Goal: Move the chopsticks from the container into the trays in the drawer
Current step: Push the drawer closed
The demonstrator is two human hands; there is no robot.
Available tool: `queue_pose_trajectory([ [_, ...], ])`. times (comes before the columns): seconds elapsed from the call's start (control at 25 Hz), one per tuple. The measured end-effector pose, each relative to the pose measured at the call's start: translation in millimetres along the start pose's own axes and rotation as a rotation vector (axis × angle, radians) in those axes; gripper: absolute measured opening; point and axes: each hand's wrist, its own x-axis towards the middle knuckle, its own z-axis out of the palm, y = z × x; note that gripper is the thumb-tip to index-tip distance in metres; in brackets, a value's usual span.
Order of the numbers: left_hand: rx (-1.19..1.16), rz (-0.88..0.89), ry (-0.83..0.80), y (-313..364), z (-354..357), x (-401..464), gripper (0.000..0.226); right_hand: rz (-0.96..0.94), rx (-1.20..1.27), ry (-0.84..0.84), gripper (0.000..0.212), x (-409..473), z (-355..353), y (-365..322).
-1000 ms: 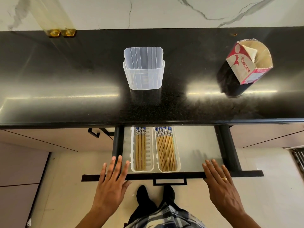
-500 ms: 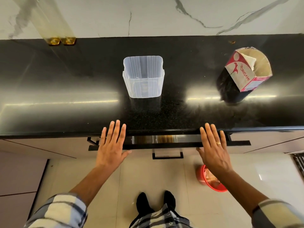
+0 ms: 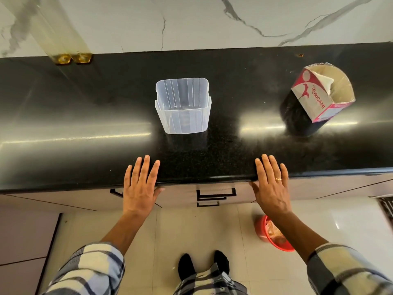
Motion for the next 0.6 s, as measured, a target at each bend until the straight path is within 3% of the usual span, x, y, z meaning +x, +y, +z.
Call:
queue_pose_trajectory([
  [0.28,-0.063,-0.077,0.175,11.0,8.1,0.8,0.094,0.101,0.037,0.061,0.085,6.5,6.7,-10.3],
  [0.6,-0.069,-0.084,0.274,9.7,16.8,0.5,0.084,0.091,0.044,0.163,0.081,7.3,15.8,-9.1],
])
